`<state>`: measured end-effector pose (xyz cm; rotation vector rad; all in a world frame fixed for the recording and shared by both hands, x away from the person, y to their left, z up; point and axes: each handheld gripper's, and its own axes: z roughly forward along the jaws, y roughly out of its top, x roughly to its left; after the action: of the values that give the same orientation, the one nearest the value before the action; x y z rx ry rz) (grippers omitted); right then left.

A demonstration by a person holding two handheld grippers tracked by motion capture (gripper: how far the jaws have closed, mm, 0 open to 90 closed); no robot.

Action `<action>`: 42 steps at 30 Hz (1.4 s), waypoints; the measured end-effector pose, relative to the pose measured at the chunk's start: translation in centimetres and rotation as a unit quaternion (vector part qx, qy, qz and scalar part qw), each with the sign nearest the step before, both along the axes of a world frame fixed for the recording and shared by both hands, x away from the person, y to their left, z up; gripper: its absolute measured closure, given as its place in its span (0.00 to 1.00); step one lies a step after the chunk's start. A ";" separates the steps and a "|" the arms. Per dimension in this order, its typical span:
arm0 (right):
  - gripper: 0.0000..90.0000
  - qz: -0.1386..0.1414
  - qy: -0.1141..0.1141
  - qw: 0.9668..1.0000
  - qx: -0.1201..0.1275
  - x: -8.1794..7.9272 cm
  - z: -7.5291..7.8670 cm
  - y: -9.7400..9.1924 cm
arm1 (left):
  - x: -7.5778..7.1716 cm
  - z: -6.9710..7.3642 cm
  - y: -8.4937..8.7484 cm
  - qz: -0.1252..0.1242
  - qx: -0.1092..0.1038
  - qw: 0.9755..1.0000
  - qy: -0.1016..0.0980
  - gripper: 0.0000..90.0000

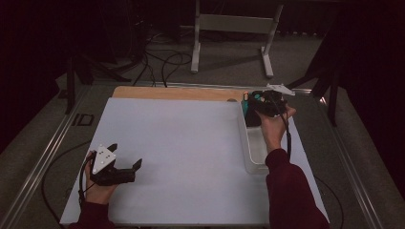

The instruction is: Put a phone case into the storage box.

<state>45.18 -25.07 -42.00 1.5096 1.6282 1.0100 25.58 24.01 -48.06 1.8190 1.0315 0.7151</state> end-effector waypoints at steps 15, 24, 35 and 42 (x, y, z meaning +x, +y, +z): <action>0.15 -0.007 0.015 1.000 -0.010 0.8 -1.1 0.6 | 0.0 0.0 0.1 0.000 -0.003 1.000 -0.002 0.00; 0.15 -0.006 0.022 0.999 -0.024 1.3 -1.5 0.9 | 0.0 0.0 0.0 0.000 -0.003 1.000 -0.002 0.00; 0.15 -0.003 0.034 0.999 -0.041 2.1 -1.9 1.7 | -0.1 0.0 0.1 0.001 -0.004 1.000 -0.003 0.00; 0.14 -0.005 0.037 0.998 -0.041 2.5 -2.0 1.8 | 0.0 0.0 0.1 0.001 -0.004 1.000 -0.003 0.00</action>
<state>47.71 -23.30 -43.97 1.5142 1.6918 0.8800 25.53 24.11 -48.03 1.8089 1.0316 0.7157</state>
